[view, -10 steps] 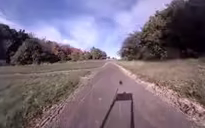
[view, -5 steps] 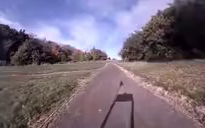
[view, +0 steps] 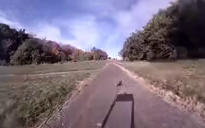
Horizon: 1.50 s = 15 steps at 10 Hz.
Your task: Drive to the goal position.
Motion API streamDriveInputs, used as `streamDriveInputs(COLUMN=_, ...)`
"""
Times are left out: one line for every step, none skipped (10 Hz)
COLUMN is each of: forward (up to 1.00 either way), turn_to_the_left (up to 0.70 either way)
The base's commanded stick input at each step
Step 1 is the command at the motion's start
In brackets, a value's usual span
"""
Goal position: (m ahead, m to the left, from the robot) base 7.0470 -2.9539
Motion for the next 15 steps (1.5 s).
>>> streamDriveInputs(forward=0.7, turn_to_the_left=0.0)
streamDriveInputs(forward=0.7, turn_to_the_left=0.0)
streamDriveInputs(forward=0.7, turn_to_the_left=0.0)
streamDriveInputs(forward=0.7, turn_to_the_left=-0.01)
streamDriveInputs(forward=0.7, turn_to_the_left=-0.01)
streamDriveInputs(forward=0.7, turn_to_the_left=-0.06)
streamDriveInputs(forward=0.7, turn_to_the_left=-0.12)
streamDriveInputs(forward=0.7, turn_to_the_left=-0.14)
streamDriveInputs(forward=0.7, turn_to_the_left=-0.14)
streamDriveInputs(forward=0.7, turn_to_the_left=-0.13)
streamDriveInputs(forward=0.7, turn_to_the_left=-0.13)
streamDriveInputs(forward=0.7, turn_to_the_left=-0.13)
streamDriveInputs(forward=0.7, turn_to_the_left=-0.13)
streamDriveInputs(forward=0.7, turn_to_the_left=-0.12)
streamDriveInputs(forward=0.7, turn_to_the_left=-0.12)
